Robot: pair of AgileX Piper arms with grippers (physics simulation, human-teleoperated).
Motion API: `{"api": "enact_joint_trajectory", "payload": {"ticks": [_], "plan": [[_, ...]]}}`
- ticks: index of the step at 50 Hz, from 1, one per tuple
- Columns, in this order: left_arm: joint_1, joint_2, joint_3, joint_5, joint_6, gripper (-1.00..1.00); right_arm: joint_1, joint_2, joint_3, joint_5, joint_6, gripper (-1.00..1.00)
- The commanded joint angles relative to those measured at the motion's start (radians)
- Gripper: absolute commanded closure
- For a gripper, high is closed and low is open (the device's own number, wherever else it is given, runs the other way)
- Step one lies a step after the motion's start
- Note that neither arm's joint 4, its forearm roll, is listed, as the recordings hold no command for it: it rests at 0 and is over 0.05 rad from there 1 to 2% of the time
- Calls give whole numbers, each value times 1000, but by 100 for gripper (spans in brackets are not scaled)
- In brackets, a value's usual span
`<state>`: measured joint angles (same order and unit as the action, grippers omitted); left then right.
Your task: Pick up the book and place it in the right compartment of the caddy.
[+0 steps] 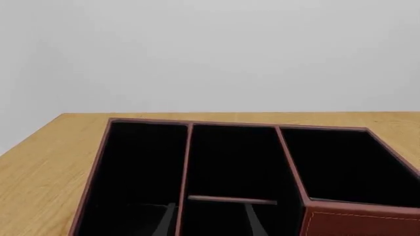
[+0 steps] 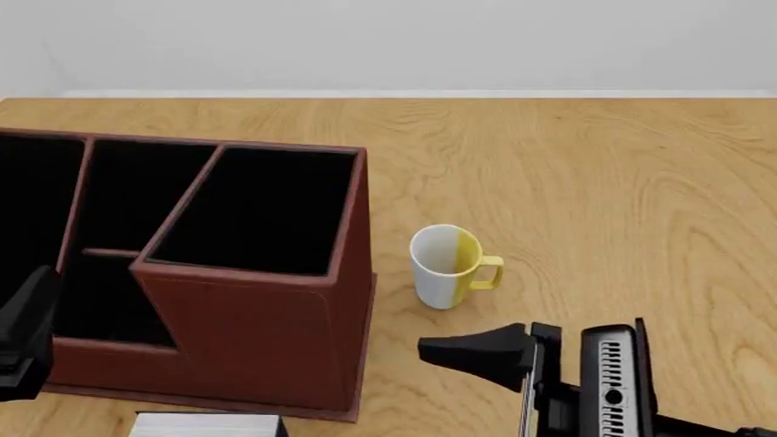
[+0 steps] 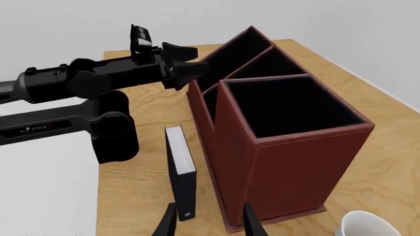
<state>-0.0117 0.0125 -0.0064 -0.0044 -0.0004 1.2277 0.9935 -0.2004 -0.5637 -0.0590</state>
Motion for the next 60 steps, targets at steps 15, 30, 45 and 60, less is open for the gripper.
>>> {"api": "enact_joint_trajectory", "payload": {"ticks": [15, 30, 45, 60], "plan": [[0, -3, 0, 3, 0, -100, 51, 183, -36, -131, 26, -100], [0, -2, 1, 1, 0, -100, 57, 250, -46, -183, 32, -100], [0, 1, 1, -1, -1, -100, 57, 331, -58, -245, 35, -100], [-1, -1, 1, 1, -1, -100, 66, 391, -65, -296, 45, -100]]}}
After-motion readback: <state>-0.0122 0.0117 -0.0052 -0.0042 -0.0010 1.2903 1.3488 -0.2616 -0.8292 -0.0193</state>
